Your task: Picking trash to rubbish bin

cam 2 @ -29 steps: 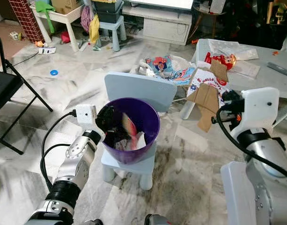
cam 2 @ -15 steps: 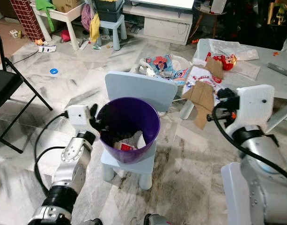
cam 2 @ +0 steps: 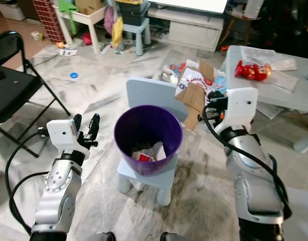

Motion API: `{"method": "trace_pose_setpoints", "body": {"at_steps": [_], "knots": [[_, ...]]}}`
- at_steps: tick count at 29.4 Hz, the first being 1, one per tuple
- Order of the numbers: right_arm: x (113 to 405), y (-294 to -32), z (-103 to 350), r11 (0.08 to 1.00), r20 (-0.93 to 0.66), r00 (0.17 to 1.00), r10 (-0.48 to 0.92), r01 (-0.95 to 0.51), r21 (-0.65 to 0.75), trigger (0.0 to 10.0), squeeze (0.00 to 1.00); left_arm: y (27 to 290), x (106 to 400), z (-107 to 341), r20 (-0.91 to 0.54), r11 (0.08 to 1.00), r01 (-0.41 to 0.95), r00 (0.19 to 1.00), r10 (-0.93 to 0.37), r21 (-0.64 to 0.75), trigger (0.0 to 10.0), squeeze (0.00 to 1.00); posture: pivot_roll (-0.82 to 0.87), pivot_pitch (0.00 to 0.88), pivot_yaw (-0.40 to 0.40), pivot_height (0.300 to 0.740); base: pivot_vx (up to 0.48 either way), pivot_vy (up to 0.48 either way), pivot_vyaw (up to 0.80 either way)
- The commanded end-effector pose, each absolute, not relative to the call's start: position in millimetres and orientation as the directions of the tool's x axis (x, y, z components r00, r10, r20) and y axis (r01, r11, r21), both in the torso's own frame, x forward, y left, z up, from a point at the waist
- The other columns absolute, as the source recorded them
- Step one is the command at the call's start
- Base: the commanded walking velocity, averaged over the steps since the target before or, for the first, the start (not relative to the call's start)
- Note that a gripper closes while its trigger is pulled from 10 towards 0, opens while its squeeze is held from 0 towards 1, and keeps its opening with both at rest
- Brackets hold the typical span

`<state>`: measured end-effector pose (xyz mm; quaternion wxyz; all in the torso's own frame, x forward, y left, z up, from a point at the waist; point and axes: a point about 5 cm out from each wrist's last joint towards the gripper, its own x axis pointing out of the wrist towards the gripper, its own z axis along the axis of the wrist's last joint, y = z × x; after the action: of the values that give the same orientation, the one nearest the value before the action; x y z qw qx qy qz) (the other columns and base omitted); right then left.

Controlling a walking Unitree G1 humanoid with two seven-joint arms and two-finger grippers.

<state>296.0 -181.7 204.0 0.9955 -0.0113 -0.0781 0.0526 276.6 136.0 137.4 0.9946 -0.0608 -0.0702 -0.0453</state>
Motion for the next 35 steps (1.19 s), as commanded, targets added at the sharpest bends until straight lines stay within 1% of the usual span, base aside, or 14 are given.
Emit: {"method": "trace_pose_setpoints", "body": {"at_steps": [1, 4, 8, 15, 18, 32, 35], "knots": [[298, -183, 204, 0.996, 0.170, 0.982, 0.086, -0.082, -0.032, 0.0, 0.00, 131, 272, 140, 0.137, 0.988, 0.116, 0.985, -0.101, -0.101, 10.0, 0.00, 0.07, 0.108, -0.020, 0.740, 0.000, 0.000, 0.00], [303, -178, 201, 0.997, 0.190, 0.978, 0.081, -0.079, -0.018, 0.0, 0.00, 128, 267, 143, 0.124, 0.985, 0.143, 0.984, -0.130, -0.098, 10.0, 0.00, 0.09, 0.099, 0.001, 0.740, 0.000, 0.000, 0.00], [306, -172, 200, 0.997, 0.220, 0.972, 0.084, -0.081, -0.019, 0.0, 0.00, 122, 271, 154, 0.143, 0.978, 0.186, 0.975, -0.172, -0.093, 10.0, 0.00, 0.09, 0.094, 0.018, 0.740, 0.000, 0.000, 0.00], [307, -172, 199, 0.998, 0.253, 0.966, 0.055, -0.059, 0.008, 0.0, 0.00, 120, 272, 163, 0.154, 0.971, 0.217, 0.967, -0.201, -0.098, 10.0, 0.00, 0.09, 0.100, 0.038, 0.740, 0.000, 0.000, 0.00], [307, -171, 199, 0.998, 0.278, 0.960, 0.041, -0.054, 0.040, 0.0, 0.00, 119, 271, 164, 0.148, 0.969, 0.225, 0.967, -0.210, -0.098, 10.0, 0.00, 0.09, 0.101, 0.038, 0.740, 0.000, 0.000, 0.00], [303, -164, 197, 0.996, 0.291, 0.955, 0.056, -0.073, 0.048, 0.0, 0.00, 118, 269, 165, 0.152, 0.966, 0.234, 0.965, -0.216, -0.110, 10.0, 0.00, 0.09, 0.108, 0.034, 0.740, 0.000, 0.000, 0.00], [302, -164, 197, 0.996, 0.290, 0.955, 0.060, -0.076, 0.043, 0.0, 0.00, 118, 269, 164, 0.147, 0.966, 0.231, 0.966, -0.213, -0.119, 10.0, 0.00, 0.08, 0.110, 0.032, 0.740, 0.264, 0.000, 0.00]]}}
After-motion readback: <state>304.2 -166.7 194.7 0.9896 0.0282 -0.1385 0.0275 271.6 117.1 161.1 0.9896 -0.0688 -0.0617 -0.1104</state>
